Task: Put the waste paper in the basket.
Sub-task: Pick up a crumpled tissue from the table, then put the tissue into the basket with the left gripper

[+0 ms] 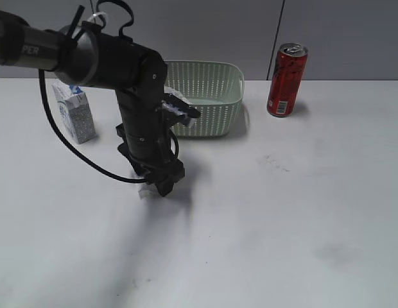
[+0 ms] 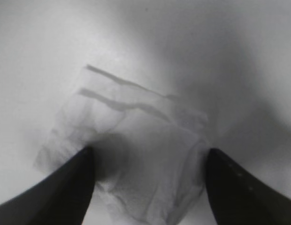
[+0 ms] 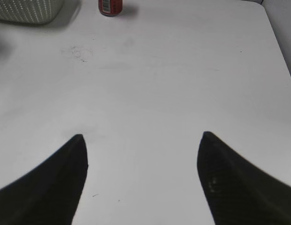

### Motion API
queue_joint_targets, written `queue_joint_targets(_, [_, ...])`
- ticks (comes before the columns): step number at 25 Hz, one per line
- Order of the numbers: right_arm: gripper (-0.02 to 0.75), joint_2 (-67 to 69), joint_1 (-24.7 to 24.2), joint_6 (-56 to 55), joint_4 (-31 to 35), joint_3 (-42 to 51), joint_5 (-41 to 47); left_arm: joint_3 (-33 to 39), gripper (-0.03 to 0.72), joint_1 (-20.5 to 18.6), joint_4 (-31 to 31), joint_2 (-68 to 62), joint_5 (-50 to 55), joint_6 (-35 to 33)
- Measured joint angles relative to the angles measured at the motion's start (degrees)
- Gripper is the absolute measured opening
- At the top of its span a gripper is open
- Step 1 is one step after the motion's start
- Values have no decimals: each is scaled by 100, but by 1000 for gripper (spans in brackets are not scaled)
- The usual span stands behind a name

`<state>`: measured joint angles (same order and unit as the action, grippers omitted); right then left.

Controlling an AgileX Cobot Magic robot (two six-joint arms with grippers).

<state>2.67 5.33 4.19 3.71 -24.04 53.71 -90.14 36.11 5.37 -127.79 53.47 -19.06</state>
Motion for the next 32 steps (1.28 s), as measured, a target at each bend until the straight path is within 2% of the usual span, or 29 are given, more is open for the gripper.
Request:
queue_joint_targets(3, [552, 0, 0, 0, 0, 0, 0, -37, 554, 0, 47, -46, 2, 0])
queue_joint_targets(6, [550, 0, 0, 0, 0, 0, 0, -55, 480, 0, 57, -46, 7, 0])
queue_joint_targets(12, [509, 0, 0, 0, 0, 0, 0, -119, 106, -7, 96, -46, 116, -11])
queue_joint_targets(14, [491, 0, 0, 0, 0, 0, 0, -215, 20, -7, 149, -41, 245, -12])
queue_joint_targets(15, [486, 0, 0, 0, 0, 0, 0, -298, 0, -7, 173, -12, 315, -12])
queue_joint_targets(21, [468, 0, 0, 0, 0, 0, 0, -1064, 0, -7, 211, 384, 762, -12])
queue_joint_targets(25, [467, 0, 0, 0, 0, 0, 0, -1763, 0, -7, 212, 534, 695, -12])
queue_joint_targets(28, [466, 0, 0, 0, 0, 0, 0, -2155, 0, -7, 207, 552, 61, -12])
queue_joint_targets(32, [466, 0, 0, 0, 0, 0, 0, -2249, 0, -7, -2, 536, -1306, -12])
